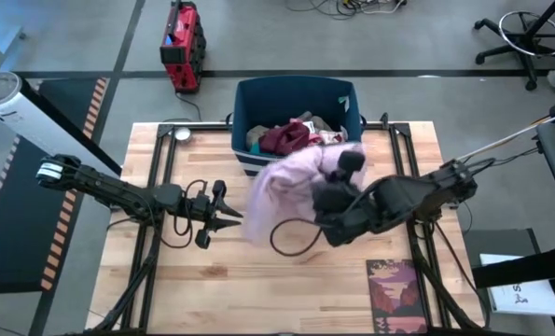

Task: Sort clothes
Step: Put the pink polo shirt into the blue laundry organizer

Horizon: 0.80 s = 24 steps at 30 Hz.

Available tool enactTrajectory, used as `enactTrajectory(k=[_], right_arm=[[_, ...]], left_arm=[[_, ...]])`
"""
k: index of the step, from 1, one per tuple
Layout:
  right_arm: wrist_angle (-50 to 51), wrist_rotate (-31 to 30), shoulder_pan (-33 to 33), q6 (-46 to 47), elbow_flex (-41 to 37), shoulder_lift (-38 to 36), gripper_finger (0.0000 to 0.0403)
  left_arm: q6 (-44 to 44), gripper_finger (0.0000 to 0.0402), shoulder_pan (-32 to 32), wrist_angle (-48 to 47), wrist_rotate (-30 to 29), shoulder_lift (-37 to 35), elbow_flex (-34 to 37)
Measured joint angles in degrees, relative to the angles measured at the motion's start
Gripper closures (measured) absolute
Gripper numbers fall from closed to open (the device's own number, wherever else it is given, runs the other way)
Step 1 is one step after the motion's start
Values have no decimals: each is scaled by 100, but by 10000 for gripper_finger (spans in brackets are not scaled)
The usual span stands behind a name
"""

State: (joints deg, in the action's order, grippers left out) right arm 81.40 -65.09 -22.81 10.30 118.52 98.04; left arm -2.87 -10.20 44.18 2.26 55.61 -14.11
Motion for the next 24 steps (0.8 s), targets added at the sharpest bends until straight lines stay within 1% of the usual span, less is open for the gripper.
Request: enactTrajectory(k=[4, 6, 11, 13, 16, 21, 24], right_arm=[[-326, -772, 80, -832, 541, 0, 372], [-604, -1012, 182, -1450, 780, 0, 372], [-1252, -864, 787, -2789, 1222, 0, 372], [-1428, -528, 1162, -3123, 1329, -2, 372], [-1466, 201, 1807, -3301, 1438, -2, 372], [-1587, 1693, 2931, -3466, 1337, -1, 372], [-1652, 2489, 3531, -3590, 1226, 56, 372]], left_arm=[[-12, 328, 0, 0, -2, 0, 0], [-18, 328, 0, 0, -2, 0, 0], [-21, 328, 0, 0, -2, 0, 0], [-21, 328, 0, 0, -2, 0, 0], [-21, 328, 0, 0, -4, 0, 0], [-23, 328, 0, -2, -4, 0, 0], [-23, 328, 0, -3, -4, 0, 0]])
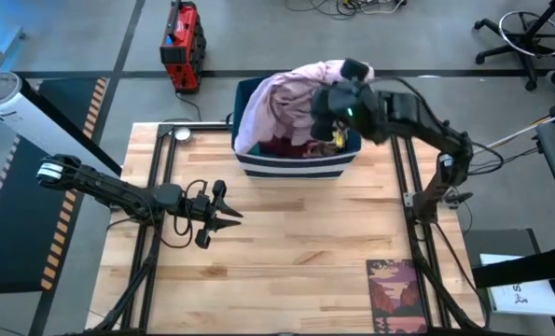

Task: Sort clothes
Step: Put the pink polo shirt into the blue laundry organizer

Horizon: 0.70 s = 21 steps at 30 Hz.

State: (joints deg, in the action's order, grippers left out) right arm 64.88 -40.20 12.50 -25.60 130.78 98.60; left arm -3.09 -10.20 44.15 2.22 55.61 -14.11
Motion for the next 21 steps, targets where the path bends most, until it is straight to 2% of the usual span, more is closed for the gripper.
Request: enactTrajectory(k=[7, 13, 15, 21], right_arm=[[-171, 1791, 1128, -107, -392, 403, 372], [-201, 3316, 1649, -109, -973, 1044, 372], [-215, 3580, 1743, -139, -1241, 1278, 372], [-527, 3863, 2003, -193, -2133, 1782, 372]], left_arm=[[0, 328, 0, 0, -6, 0, 1], [0, 328, 0, 1, -22, 2, 1], [0, 328, 0, -3, -22, 2, 0], [0, 328, 0, -8, -22, 2, 0]])
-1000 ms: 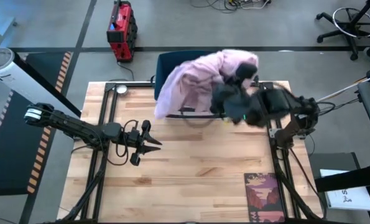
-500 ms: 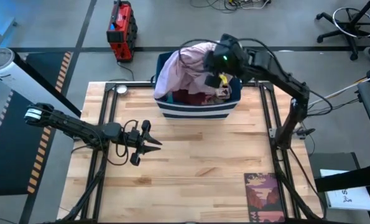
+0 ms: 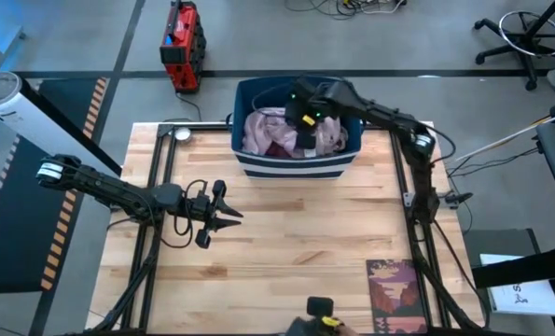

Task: Sort clothes
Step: Put the pink polo shirt into the blue laundry organizer

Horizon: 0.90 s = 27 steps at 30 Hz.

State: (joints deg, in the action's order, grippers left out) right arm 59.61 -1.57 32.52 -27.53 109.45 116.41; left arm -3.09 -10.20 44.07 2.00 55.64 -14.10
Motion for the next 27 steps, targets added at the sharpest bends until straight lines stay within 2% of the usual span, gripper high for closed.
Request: enactTrajectory(k=[9, 14, 22, 27], right_arm=[[-1262, 942, 384, 88, -1358, 73, 372], [-1621, 1103, 459, 144, -1755, 64, 371], [-1466, 1037, 427, 419, -1706, -103, 261], [-1396, 1032, 398, 512, -1511, -448, 220]], left_arm=[[0, 328, 0, -48, 0, 0, 1], [7, 328, 0, -50, 0, 0, 2], [17, 328, 0, -50, 0, 0, 1], [20, 328, 0, -46, -2, 0, 0]])
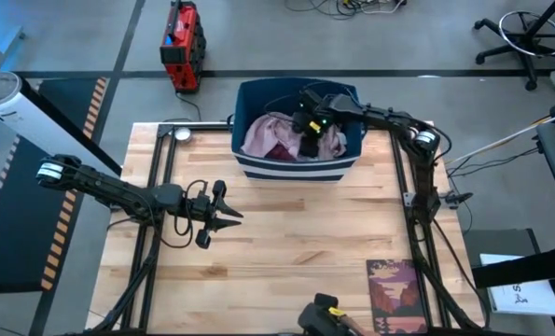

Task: Sort clothes
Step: Put the pink polo shirt into the blue laundry organizer

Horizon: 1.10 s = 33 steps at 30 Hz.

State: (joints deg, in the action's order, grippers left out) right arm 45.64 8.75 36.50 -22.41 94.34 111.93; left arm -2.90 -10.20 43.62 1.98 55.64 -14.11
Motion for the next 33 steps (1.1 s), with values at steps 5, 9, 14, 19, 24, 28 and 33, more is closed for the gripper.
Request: enactTrajectory(k=[5, 9, 14, 19, 24, 28, 33], right_arm=[[-23, 6, -58, 8, 135, -323, 208], [-19, 26, -78, 6, 253, -443, 211], [201, 28, -113, 126, 331, -447, 239], [209, 93, -196, -43, 230, -438, 319], [116, 369, -202, -278, -6, -220, 394], [-37, 388, -190, -277, -202, 21, 389], [-149, 413, -185, -295, -246, 329, 399]], left_arm=[[0, 328, 0, 0, 0, 0, 0], [-2, 328, 0, 0, -2, 0, 2], [-42, 328, 0, 4, -3, 0, 0], [-42, 328, 20, 4, -4, 0, 0], [-42, 328, 22, 4, -4, 0, 0], [-54, 328, 22, 4, -7, 0, 0], [-61, 328, 22, 5, -7, 0, 0]])
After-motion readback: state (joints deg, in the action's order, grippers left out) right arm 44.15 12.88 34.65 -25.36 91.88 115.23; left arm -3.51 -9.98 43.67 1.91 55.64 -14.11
